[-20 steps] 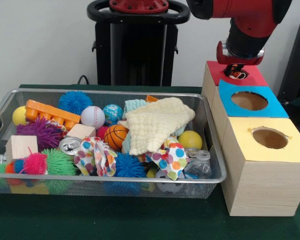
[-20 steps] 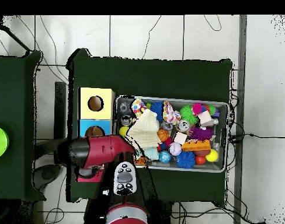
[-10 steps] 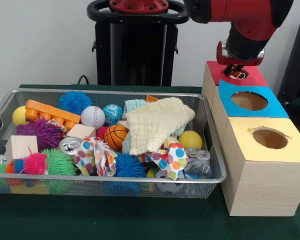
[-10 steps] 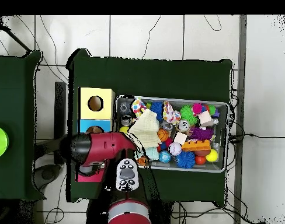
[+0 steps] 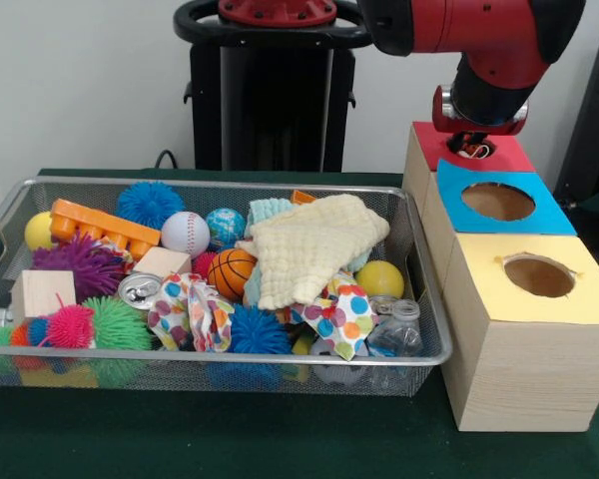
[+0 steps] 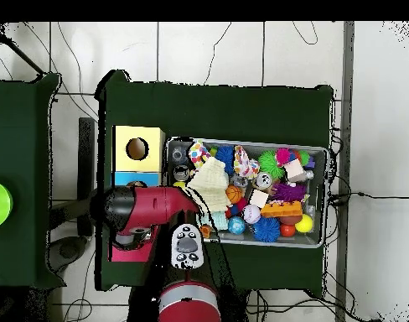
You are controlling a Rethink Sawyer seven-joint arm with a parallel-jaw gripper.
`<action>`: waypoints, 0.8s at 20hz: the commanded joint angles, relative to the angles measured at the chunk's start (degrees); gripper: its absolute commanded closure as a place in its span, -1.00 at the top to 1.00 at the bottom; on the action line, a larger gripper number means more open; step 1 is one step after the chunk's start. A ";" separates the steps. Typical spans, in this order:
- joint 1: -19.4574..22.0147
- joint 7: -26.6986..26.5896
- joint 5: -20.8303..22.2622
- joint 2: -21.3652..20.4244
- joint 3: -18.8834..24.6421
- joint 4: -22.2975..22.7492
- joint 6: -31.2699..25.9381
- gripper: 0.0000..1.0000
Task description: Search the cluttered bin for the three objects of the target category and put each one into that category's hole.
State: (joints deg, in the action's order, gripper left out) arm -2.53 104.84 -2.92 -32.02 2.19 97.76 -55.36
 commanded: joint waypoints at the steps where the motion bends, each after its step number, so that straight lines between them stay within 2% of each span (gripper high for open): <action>1: 2.43 10.96 -2.83 2.29 0.43 -3.95 -2.81 -1.00; 7: 2.63 9.64 -2.25 2.95 0.78 -3.15 3.17 -1.00; 16: 2.92 7.82 -1.62 2.99 1.69 -1.85 5.50 -1.00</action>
State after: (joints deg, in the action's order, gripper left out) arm -1.88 104.84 -2.99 -30.72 2.19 97.60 -55.34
